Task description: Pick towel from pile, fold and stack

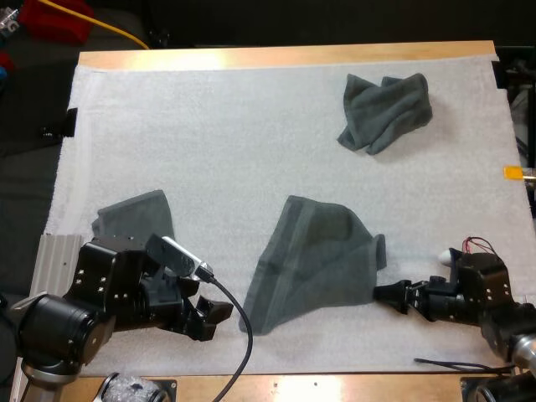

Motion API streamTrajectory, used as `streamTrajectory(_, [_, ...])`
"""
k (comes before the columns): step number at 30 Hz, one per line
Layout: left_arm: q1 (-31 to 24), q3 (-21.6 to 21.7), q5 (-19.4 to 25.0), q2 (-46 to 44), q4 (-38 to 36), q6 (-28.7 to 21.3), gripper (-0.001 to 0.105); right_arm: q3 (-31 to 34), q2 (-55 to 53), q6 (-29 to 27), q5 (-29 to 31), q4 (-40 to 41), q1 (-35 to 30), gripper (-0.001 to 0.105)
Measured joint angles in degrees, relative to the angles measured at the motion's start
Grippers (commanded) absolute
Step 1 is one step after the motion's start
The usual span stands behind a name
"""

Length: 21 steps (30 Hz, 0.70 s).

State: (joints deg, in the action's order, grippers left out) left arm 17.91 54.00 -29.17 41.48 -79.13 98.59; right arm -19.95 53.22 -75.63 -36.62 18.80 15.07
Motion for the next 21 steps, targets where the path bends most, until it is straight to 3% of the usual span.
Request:
streamTrajectory(12, [0.0, 0.0, 0.0, 0.0, -0.15, 0.06, 0.068, 0.0, 11.82, 1.49, -4.78, -9.83, 2.7, 0.07])
streamTrajectory(21, [0.0, 0.0, 0.0, 0.0, -0.15, 0.06, 0.068, -0.38, 15.78, 2.46, -0.67, -16.34, 10.98, 0.07])
